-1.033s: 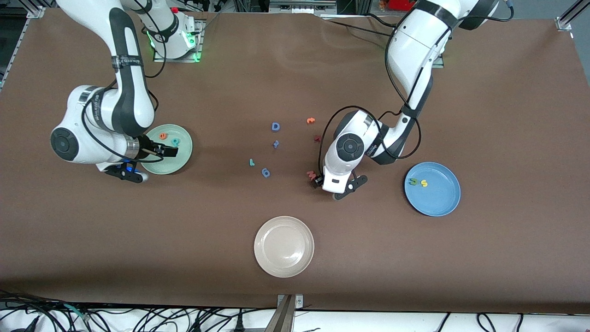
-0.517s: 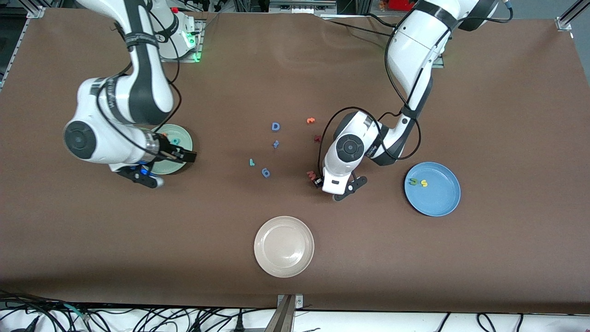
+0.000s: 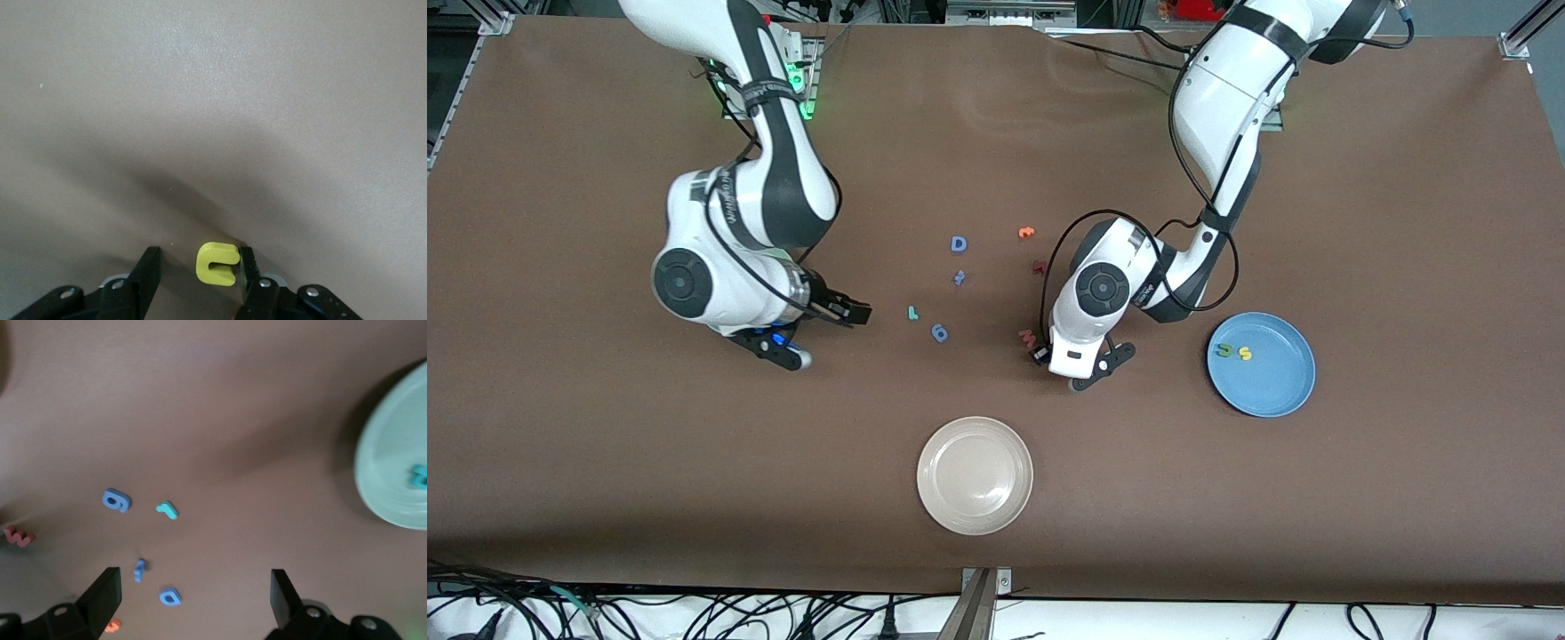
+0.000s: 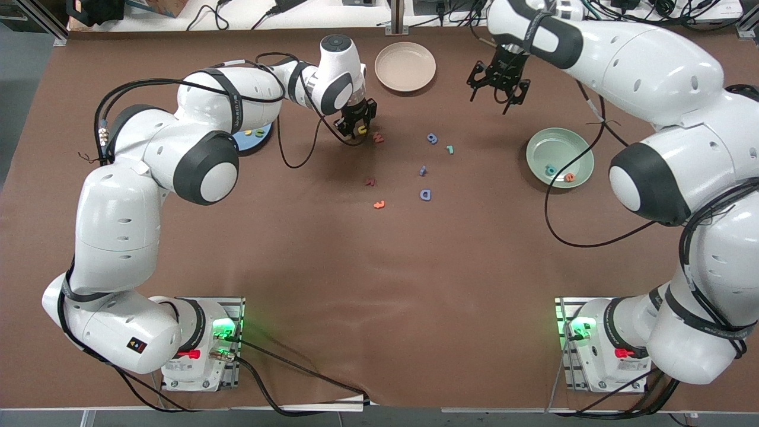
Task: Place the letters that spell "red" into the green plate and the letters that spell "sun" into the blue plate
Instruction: 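Lift the yellow c with the left gripper while the right gripper reaches a teal letter, then drop the c on the blue plate while the right gripper grasps the teal t, then carry the teal t over the green plate with the right gripper, then open the right gripper to release the t onto the green plate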
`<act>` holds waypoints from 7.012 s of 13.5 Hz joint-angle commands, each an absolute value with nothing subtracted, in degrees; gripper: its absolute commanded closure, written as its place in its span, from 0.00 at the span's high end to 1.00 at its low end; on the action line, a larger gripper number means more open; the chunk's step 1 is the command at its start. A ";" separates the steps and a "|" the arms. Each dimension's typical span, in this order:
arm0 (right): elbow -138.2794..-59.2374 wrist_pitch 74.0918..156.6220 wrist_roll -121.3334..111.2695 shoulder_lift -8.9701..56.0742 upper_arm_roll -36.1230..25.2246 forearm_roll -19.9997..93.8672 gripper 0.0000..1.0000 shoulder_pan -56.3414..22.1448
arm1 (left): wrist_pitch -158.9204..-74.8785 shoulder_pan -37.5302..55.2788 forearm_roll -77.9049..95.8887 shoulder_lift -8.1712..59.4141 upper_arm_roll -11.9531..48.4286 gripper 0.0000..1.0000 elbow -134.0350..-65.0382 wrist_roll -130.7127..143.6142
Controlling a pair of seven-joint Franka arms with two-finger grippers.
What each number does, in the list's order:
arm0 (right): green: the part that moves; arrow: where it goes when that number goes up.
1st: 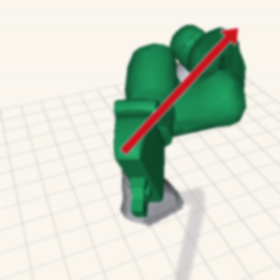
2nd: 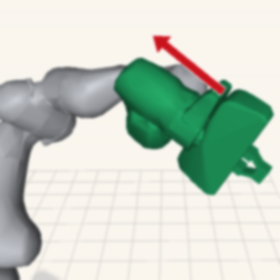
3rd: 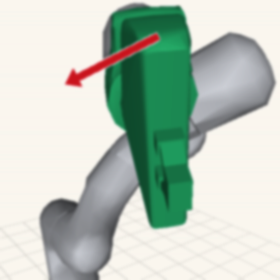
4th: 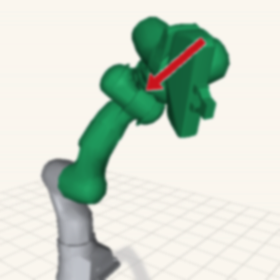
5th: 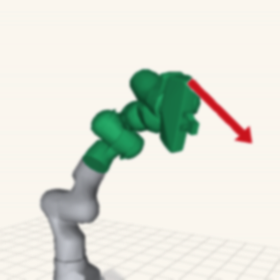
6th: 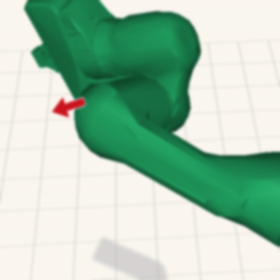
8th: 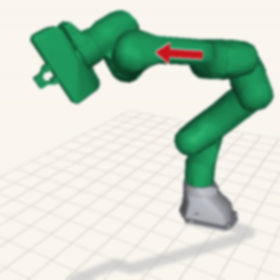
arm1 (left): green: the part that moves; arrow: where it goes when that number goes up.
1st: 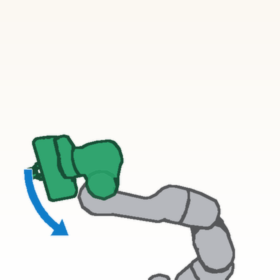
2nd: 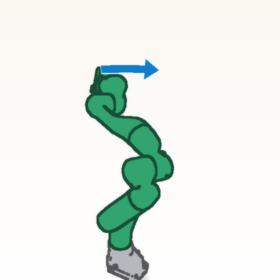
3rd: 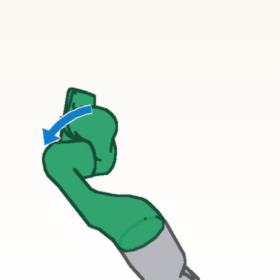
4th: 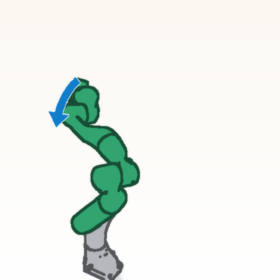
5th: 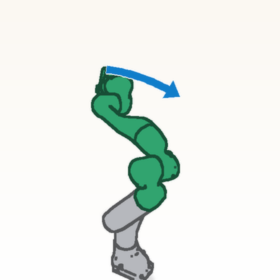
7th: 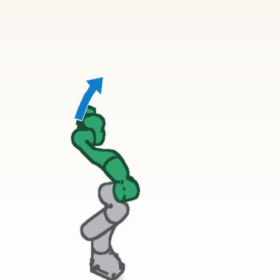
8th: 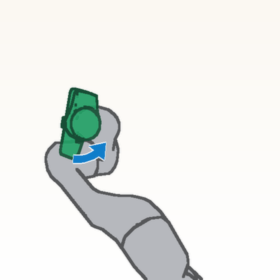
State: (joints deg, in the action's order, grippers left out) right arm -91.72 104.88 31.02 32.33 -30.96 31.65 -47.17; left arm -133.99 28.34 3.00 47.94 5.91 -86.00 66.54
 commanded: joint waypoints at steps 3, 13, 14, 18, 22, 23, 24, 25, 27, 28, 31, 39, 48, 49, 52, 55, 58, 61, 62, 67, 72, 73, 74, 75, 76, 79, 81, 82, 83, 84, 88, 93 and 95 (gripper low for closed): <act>-90.09 111.34 32.26 36.64 -27.95 32.70 0.99 -48.33 | -134.38 28.56 2.55 49.04 5.89 0.48 -84.46 68.46; -91.14 116.36 32.34 44.64 -25.49 34.18 0.98 -51.06 | -134.65 27.43 2.37 46.42 5.98 0.17 -84.72 69.61; -91.23 117.41 32.34 45.00 -24.53 34.62 0.94 -51.06 | -134.30 26.73 2.37 45.80 5.89 0.16 -84.99 69.35; -91.49 117.69 32.34 45.44 -24.26 34.89 0.72 -50.98 | -123.70 23.21 2.55 41.85 5.80 0.15 -85.95 58.23; -92.02 117.77 32.26 45.53 -24.26 34.89 0.56 -50.98 | -113.31 16.28 2.46 35.35 4.49 0.15 -89.99 39.77; -92.02 117.77 32.26 45.53 -24.26 34.89 0.56 -50.98 | -112.25 15.48 2.46 33.94 2.92 0.15 -91.22 35.46; -92.02 118.12 32.26 45.61 -24.26 34.89 0.56 -50.98 | -112.15 14.69 2.46 32.88 1.51 0.15 -92.19 31.50; -92.02 118.47 32.26 45.62 -24.26 34.89 0.54 -50.98 | -112.15 13.46 2.37 31.91 0.80 0.15 -93.15 27.38; -91.93 118.56 32.17 45.62 -24.26 34.89 0.54 -51.06 | -111.97 11.35 2.20 30.85 -0.87 0.15 -94.91 19.55; -91.93 118.74 32.17 45.62 -24.26 34.89 0.54 -51.06 | -112.06 11.16 1.50 30.76 -2.10 0.15 -95.10 17.08; -92.37 120.76 31.56 45.70 -23.91 34.80 0.45 -51.07 | -113.37 9.32 -2.27 32.69 -2.29 0.17 -95.18 13.28; -93.08 121.03 31.20 45.79 -23.91 34.54 0.27 -51.15 | -118.30 6.77 -4.75 33.23 -2.29 1.00 -94.39 10.82; -92.99 120.06 31.12 44.65 -24.61 33.93 0.08 -51.15 | -104.89 5.63 2.46 14.26 -3.68 1.00 -104.06 1.07; -92.90 118.84 31.11 43.69 -25.83 33.84 0.08 -51.15 | -101.81 5.63 2.55 12.59 -4.30 1.00 -104.06 -1.29; -92.46 113.31 29.54 40.53 -29.61 32.26 0.08 -51.24 | -94.24 6.24 2.64 7.49 -8.08 1.00 -103.36 -5.36; -92.37 105.41 25.42 36.66 -34.79 28.67 0.08 -51.24 | -88.09 6.33 2.81 3.17 -8.53 1.00 -99.69 -5.63; -92.37 98.46 18.48 34.89 -41.72 27.16 0.08 -51.24 | -83.86 6.24 6.50 3.25 -8.44 1.00 -91.08 -5.01; -92.55 93.79 10.84 34.89 -48.14 26.46 0.08 -51.24 | -83.50 6.33 5.89 3.25 -7.48 1.00 -87.72 -5.01; -92.98 93.43 8.29 34.98 -49.47 25.59 0.08 -51.24 | -83.50 6.24 5.63 3.25 -6.86 1.00 -87.63 -5.10; -101.13 99.03 -2.36 37.09 -51.77 25.66 0.08 -50.45 | -83.50 6.33 5.98 3.34 -6.59 1.00 -87.36 -5.27; -109.68 107.92 -6.77 37.70 -51.24 26.37 0.08 -50.54 | -83.41 6.24 6.15 3.25 -6.77 1.00 -87.28 -5.71; -109.86 108.36 -6.77 38.05 -51.07 26.45 0.08 -50.54 | -83.41 5.98 5.98 3.25 -6.77 1.00 -87.28 -5.80; -110.21 109.07 -6.77 38.67 -50.28 26.80 0.08 -50.54 | -83.32 5.72 5.98 3.16 -6.77 1.00 -87.28 -5.71; -110.91 110.29 -6.77 38.76 -49.49 27.42 0.08 -50.45 | -83.32 5.71 5.98 3.16 -6.77 1.00 -87.28 -5.71; -112.05 112.39 -6.77 38.76 -49.22 28.12 0.08 -50.45 | -83.23 5.71 6.06 3.16 -6.77 1.00 -87.28 -5.71; -113.03 114.87 -6.77 39.90 -47.90 28.56 0.08 -50.36 | -82.97 5.71 5.98 3.25 -6.77 1.00 -87.28 -5.71; -113.29 114.87 -6.77 40.43 -47.81 28.74 0.08 -50.27 | -82.97 5.80 5.98 3.34 -6.68 1.00 -87.28 -5.45; -113.29 114.87 -6.77 40.43 -47.81 28.74 0.09 -50.27 | -82.97 5.80 5.98 3.34 -6.68 1.00 -87.36 -5.80; -113.29 114.87 -6.77 40.43 -47.64 28.74 0.12 -50.19 | -82.97 5.80 5.98 3.34 -6.77 1.00 -87.36 -5.89; -113.29 114.79 -6.77 40.43 -47.46 28.74 0.26 -50.01 | -82.79 5.80 5.89 3.34 -6.77 1.00 -87.36 -5.89; -112.59 112.69 -6.68 38.86 -47.98 29.00 0.99 -50.10 | -82.71 5.80 5.80 3.60 -6.68 1.00 -87.36 -5.89; -101.54 97.94 -6.68 36.91 -54.92 29.00 0.99 -50.19 | -83.23 6.42 5.63 4.39 -6.68 1.00 -87.36 -5.80; -95.31 91.09 -6.77 36.91 -58.43 29.00 0.99 -50.10 | -83.23 6.42 5.71 4.31 -6.68 1.00 -87.36 -5.89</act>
State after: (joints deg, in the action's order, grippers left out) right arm -100.52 97.02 -5.79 37.08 -55.76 28.27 -50.23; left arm -84.07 6.34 5.05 3.61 -6.53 -88.91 -4.70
